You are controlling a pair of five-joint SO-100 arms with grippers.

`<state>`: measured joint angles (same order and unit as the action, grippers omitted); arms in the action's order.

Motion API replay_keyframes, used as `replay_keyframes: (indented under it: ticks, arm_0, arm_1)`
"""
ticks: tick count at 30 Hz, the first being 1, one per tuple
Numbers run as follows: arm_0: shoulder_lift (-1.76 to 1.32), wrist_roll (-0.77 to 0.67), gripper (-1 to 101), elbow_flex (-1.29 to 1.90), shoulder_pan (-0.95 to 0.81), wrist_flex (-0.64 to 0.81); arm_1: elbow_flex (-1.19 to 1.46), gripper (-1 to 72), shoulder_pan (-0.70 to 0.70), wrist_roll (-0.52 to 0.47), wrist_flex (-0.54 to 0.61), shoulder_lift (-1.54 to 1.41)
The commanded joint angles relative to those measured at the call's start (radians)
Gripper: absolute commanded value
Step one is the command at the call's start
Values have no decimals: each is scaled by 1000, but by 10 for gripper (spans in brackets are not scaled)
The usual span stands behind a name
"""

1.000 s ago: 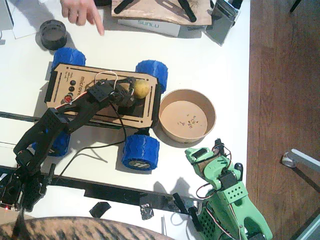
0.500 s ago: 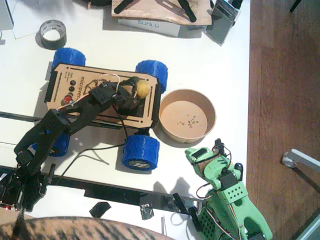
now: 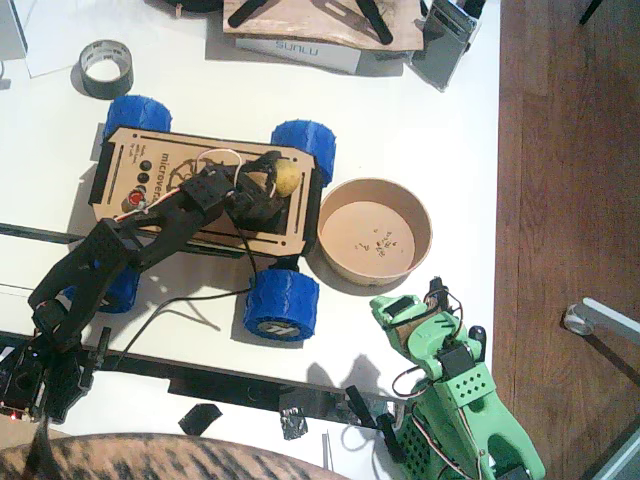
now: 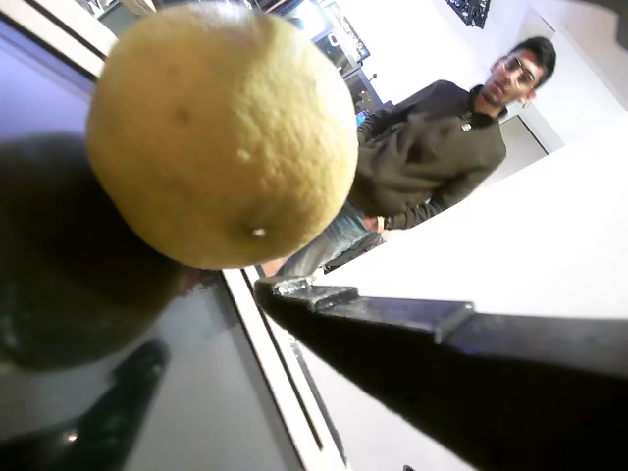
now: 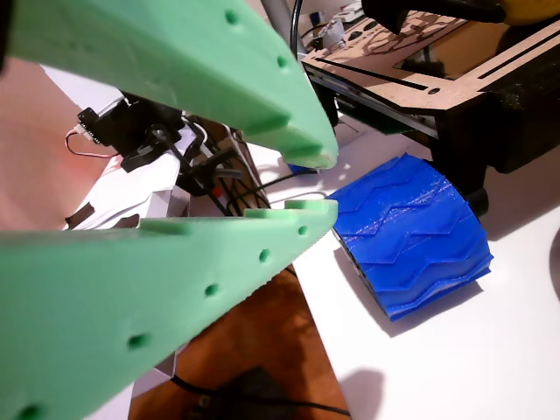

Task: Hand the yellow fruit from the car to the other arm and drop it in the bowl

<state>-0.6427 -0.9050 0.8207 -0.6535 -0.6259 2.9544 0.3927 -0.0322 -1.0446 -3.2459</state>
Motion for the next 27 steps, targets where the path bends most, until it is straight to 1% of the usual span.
replay_keyframes:
  ticks: [1,6,8,9,11,12,13,15,27]
  arm_0:
    - [-15,-8,378,-57,-6,21]
    - [-15,-8,362,-57,-6,20]
    - [-15,-8,316,-57,-6,20]
    - [-15,-8,260,-57,-6,20]
    - [-15,-6,90,-57,-6,20]
    - [-15,-3,41,-57,-6,20]
    - [-15,-2,17,-57,-6,20]
    - [-15,0,1,-57,-6,20]
    - [-15,2,1,-57,-6,31]
  arm_1:
    - [-44,0,-5,3,-5,-3]
    - [-44,0,-5,3,-6,-3]
    - [-44,0,-5,3,-8,-3]
    - [-44,0,-8,3,-9,-3]
    - [-44,0,-14,0,-11,-3]
    - [-44,0,-14,0,-11,-3]
    - [-44,0,-14,0,-11,-3]
    - [-44,0,-14,0,-11,-3]
    - [-44,0,-15,0,-11,-3]
